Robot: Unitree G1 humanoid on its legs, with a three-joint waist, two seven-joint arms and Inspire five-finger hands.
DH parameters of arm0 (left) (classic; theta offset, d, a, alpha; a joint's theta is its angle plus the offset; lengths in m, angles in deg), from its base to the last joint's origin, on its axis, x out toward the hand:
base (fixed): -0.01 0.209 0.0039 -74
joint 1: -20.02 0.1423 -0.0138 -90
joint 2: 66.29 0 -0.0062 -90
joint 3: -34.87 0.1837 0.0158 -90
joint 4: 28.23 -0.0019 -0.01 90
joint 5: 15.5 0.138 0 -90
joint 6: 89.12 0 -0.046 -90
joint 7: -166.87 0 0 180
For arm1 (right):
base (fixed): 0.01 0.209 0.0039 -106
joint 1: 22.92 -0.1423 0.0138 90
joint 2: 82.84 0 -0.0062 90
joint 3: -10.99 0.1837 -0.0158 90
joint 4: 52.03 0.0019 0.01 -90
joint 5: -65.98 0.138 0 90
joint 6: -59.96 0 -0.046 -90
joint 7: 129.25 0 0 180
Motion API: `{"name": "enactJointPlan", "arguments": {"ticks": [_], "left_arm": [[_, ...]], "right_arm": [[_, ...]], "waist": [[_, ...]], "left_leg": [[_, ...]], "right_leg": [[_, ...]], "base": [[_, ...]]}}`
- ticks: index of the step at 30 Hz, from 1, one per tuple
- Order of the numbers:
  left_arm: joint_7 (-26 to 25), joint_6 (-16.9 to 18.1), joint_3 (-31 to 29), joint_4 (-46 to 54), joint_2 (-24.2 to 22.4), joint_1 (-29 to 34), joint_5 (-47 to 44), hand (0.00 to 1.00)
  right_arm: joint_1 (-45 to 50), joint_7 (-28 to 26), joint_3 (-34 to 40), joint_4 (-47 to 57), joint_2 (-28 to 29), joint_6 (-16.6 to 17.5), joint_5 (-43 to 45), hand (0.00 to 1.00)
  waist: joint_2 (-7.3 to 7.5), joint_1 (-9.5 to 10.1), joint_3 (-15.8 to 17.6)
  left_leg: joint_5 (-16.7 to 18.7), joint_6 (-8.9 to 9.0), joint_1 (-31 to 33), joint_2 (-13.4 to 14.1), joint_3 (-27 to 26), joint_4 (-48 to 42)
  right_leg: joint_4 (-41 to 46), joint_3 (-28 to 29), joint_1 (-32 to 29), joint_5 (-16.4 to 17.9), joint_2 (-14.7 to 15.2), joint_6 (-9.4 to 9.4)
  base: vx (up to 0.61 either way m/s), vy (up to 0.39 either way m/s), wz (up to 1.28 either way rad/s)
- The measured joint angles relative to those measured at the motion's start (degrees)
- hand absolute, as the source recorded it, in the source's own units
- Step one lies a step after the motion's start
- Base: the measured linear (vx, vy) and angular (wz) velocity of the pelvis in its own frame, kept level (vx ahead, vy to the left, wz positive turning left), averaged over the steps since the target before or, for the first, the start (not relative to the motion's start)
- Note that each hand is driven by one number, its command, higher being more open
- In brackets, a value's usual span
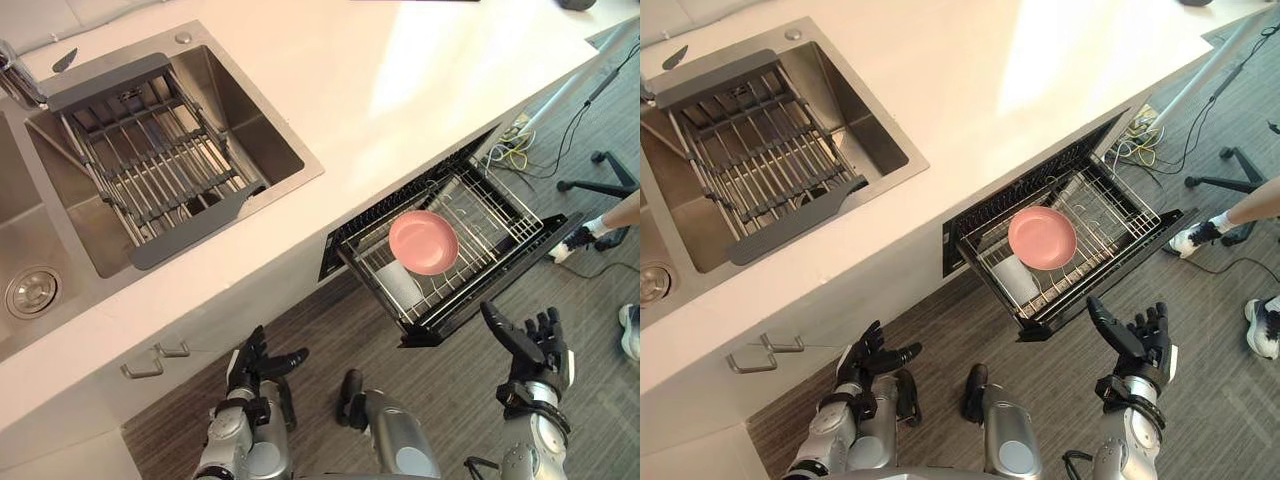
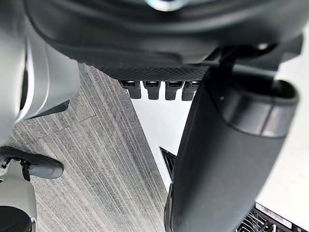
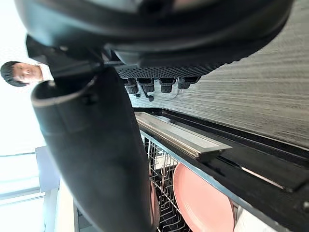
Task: Walk over to the sink, pick up the cup, carry it to the dishwasher, place the cup inside the dishwasher, then close the dishwasher door
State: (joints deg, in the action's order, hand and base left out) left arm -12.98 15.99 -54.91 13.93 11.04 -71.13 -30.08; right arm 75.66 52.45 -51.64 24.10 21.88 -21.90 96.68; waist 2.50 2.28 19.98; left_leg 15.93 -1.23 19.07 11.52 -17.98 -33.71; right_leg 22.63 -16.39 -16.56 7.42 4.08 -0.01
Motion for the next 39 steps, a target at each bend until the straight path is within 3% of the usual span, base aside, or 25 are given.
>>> {"name": "enactJointPlan", "arguments": {"ticks": [10, 18, 26, 34, 39], "left_arm": [[-0.06, -0.33, -1.78, 0.14, 0.17, -3.01, -0.11, 1.0], [0.02, -0.31, -2.65, 0.75, -0.01, -3.89, -0.16, 1.0], [0.25, -0.39, -2.6, 1.11, -1.38, -3.99, -1.27, 1.0], [0.54, -0.81, -2.44, 1.47, -2.89, -4.0, -1.29, 1.0], [0.6, -1.04, -2.44, 1.87, -3.4, -4.01, -1.7, 1.0]], "right_arm": [[-6.03, -10.23, -0.2, -4.27, 0.0, 2.19, 7.96, 1.0], [-8.1, -11.52, -0.09, -5.14, -0.46, 4.03, 11.83, 1.0], [-8.27, -13.05, -0.29, -3.06, -1.05, 4.73, 13.63, 1.0], [-11.44, -13.2, -2.88, -0.61, -1.86, 4.56, 14.19, 1.0], [-15.95, -13.25, -4.71, -0.61, -3.01, 2.65, 14.2, 1.0]], "waist": [[0.49, 0.83, 3.09], [0.41, 0.86, 5.03], [-0.73, 0.84, 5.72], [-2.35, 0.91, 6.53], [-3.12, 1.3, 6.77]], "left_leg": [[-0.02, -0.03, 3.25, -0.01, 0.37, -0.37], [-0.15, -0.22, 3.92, -1.47, 0.49, -0.02], [-1.24, -1.0, 3.91, -3.83, 1.12, 2.08], [-2.88, -1.06, 3.2, -5.58, 2.4, 3.72], [-3.72, -0.79, 3.34, -6.14, 3.77, 3.88]], "right_leg": [[0.43, -0.24, -2.95, -0.05, 0.04, 0.02], [2.6, -0.04, -4.57, 1.18, 1.55, -0.39], [4.5, -0.49, -5.7, 2.05, 3.65, -0.59], [6.73, -1.58, -5.72, 3.16, 5.48, -0.3], [8.33, -2.86, -5.71, 4.04, 6.27, 0.17]], "base": [[0.01, 0.001, 0.01], [0.03, 0.011, 0.03], [0.0, -0.008, 0.09], [-0.01, -0.039, 0.13], [-0.01, -0.053, 0.16]]}}
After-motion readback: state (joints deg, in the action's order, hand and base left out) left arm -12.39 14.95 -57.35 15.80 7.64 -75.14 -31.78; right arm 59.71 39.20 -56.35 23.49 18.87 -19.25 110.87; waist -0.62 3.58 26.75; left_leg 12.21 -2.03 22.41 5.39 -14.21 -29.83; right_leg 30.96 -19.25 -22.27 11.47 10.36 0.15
